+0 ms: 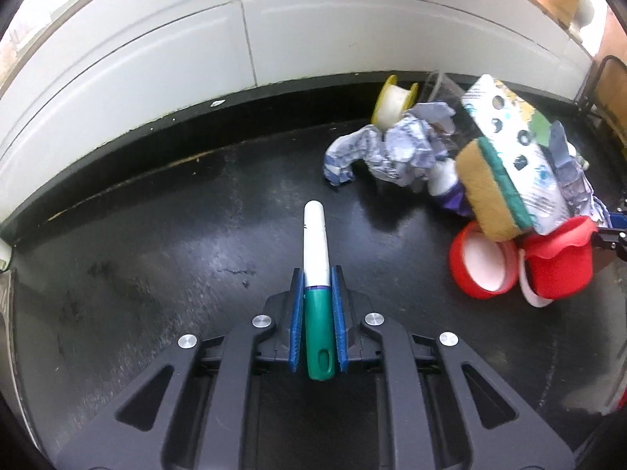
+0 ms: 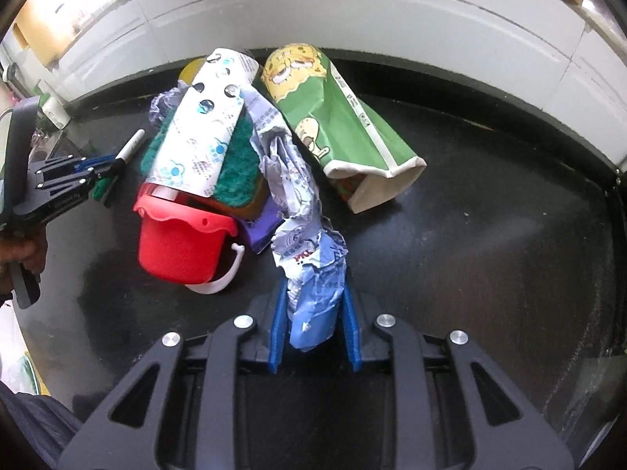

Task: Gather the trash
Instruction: 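Grasp the green marker with left tool while right tool grasps crumpled foil, then carry marker and foil to the black bin and open both tools over it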

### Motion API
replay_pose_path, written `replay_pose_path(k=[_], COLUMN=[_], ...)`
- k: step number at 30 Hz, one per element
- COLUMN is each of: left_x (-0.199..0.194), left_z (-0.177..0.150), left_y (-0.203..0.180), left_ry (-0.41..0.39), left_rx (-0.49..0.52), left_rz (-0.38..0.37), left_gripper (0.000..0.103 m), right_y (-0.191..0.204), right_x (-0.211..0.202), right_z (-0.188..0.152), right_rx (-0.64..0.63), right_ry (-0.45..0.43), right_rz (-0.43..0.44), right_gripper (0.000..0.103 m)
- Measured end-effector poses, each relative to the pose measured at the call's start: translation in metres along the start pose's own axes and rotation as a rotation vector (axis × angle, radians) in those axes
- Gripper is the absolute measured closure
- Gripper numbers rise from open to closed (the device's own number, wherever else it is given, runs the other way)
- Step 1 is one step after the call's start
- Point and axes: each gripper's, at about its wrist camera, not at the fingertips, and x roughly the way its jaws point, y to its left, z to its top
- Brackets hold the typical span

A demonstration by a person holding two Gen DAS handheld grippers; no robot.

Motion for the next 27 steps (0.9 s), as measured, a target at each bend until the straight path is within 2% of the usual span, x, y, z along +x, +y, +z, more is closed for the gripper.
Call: replay_pose_path(k=[8, 11, 16, 20, 23, 27], left_x=[-0.029, -0.054, -0.115, -0.174, -0.200, -0.239], left_z=[-0.010, -0.013, -0.031, -0.058, -0.079, -0.128], left_y=[-0.006, -0.013, -0.017, -0.020, -0.009, 0.008], left_ry=[-0.021, -0.044, -0.078, -0.099, -0.103, -0.096], left_rx=[-0.014, -0.031, -0.109, -0.193, -0.241, -0.354], left_rz=[0.016, 0.021, 0.029, 0.067, 0.117, 0.188], left_gripper=[0.090, 0.090, 0.090, 0.090, 0.090, 0.090], right_y=[0.010, 0.011, 0.045, 0.092, 0.133, 0.201], right_x=[-0.021, -0.037, -0.074, -0.097, -0.105, -0.113], right_z=[0.000, 0.002, 0.005, 0.006, 0.004, -0.004], right_rx=[-0.010, -0.030, -0.100, -0.164, -0.238, -0.369], right_ry=[-0.039, -0.061, -0.123, -0.154, -0.151, -0.142], right_rz=[-0.005, -0.001, 0.047, 0.153, 0.234, 0.317], right_gripper=[0.078, 0.078, 0.078, 0.078, 0.078, 0.078])
